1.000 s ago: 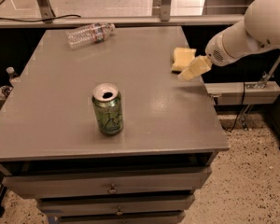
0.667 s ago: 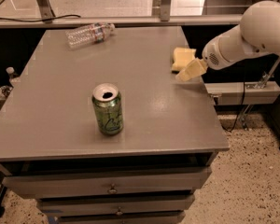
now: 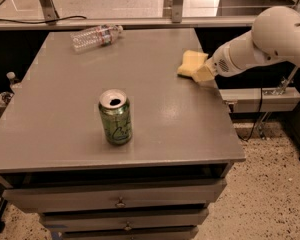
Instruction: Pick sponge
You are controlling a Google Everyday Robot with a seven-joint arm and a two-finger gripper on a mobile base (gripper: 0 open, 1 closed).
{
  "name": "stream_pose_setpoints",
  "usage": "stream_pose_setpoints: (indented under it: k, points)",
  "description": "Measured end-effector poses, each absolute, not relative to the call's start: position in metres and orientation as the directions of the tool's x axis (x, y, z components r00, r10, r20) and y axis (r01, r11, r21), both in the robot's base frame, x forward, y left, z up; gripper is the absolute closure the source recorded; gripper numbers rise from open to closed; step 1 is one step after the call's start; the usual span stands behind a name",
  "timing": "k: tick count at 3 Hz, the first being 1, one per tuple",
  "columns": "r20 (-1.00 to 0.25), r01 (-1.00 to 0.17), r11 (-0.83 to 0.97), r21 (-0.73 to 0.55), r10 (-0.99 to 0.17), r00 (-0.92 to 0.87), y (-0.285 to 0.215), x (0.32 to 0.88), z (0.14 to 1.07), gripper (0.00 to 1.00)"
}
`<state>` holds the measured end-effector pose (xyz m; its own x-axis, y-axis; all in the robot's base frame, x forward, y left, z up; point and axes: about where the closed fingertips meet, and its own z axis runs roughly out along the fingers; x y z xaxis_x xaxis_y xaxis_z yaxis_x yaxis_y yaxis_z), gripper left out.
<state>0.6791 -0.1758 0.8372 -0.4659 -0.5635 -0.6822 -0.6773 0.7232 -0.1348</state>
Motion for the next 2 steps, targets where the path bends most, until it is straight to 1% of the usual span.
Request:
stream_pose_setpoints:
  k: [1,2]
  points:
    - [-0.689,-0.679,0.722,-0.132,-0.559,-0.460,-0.172,0.678,0.840,0.84]
    - [-0.723,-0.713,0.687,-0.139,-0.563,-0.401,-0.150,0.676,0.868,1.00]
